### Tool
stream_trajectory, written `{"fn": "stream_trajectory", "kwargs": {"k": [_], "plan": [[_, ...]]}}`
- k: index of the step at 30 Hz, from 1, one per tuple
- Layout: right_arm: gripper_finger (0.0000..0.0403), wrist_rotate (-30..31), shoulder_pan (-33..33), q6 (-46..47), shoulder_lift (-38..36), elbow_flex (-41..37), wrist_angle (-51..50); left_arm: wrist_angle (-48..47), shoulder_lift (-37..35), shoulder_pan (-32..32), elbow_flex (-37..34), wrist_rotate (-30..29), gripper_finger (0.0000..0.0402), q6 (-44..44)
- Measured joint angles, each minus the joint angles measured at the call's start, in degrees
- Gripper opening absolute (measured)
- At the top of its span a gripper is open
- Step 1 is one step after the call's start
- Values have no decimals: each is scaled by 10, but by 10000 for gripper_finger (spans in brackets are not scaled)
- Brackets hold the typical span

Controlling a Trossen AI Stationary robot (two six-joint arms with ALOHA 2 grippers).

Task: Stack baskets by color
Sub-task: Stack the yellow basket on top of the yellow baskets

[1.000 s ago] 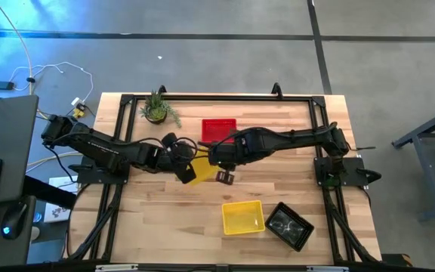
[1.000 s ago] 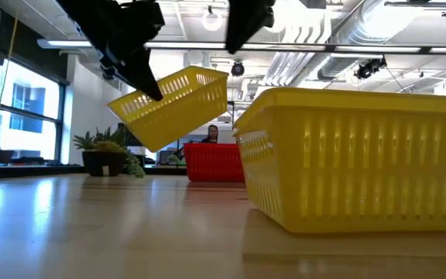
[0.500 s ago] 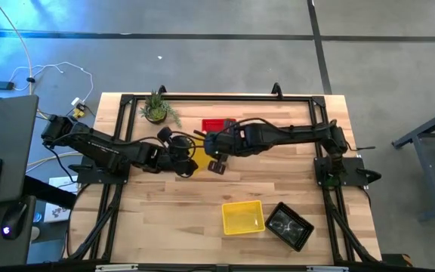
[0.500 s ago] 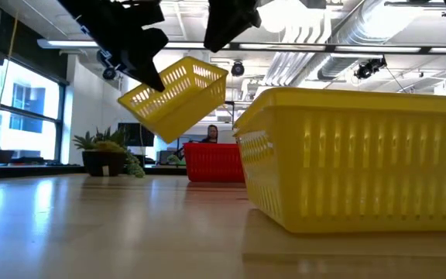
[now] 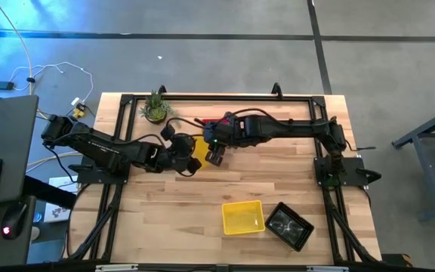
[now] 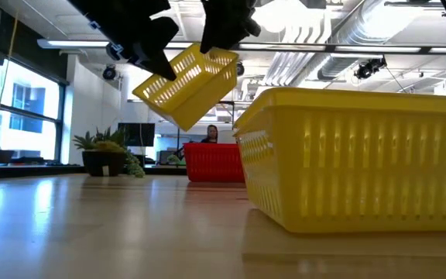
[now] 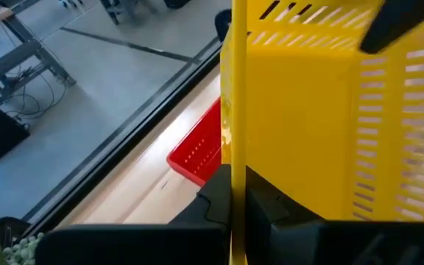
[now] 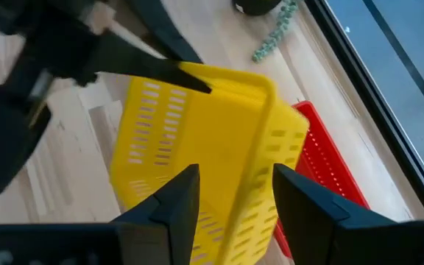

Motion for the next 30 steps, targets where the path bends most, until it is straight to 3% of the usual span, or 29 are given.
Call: {"fn": "stream_trajectory", "kwargs": {"k": [7, 15, 23, 30], "plan": [[114, 6, -13, 15, 0, 0, -19, 31, 0, 0, 0, 0, 0, 13], [10, 18, -15, -6, 0, 0, -35, 43, 0, 0, 0, 4, 0, 21], [3, 19, -17, 7, 0, 0, -46, 53, 0, 0, 0, 9, 9, 22], [1, 20, -17, 14, 0, 0, -56, 52, 0, 0, 0, 51, 58, 51]]}}
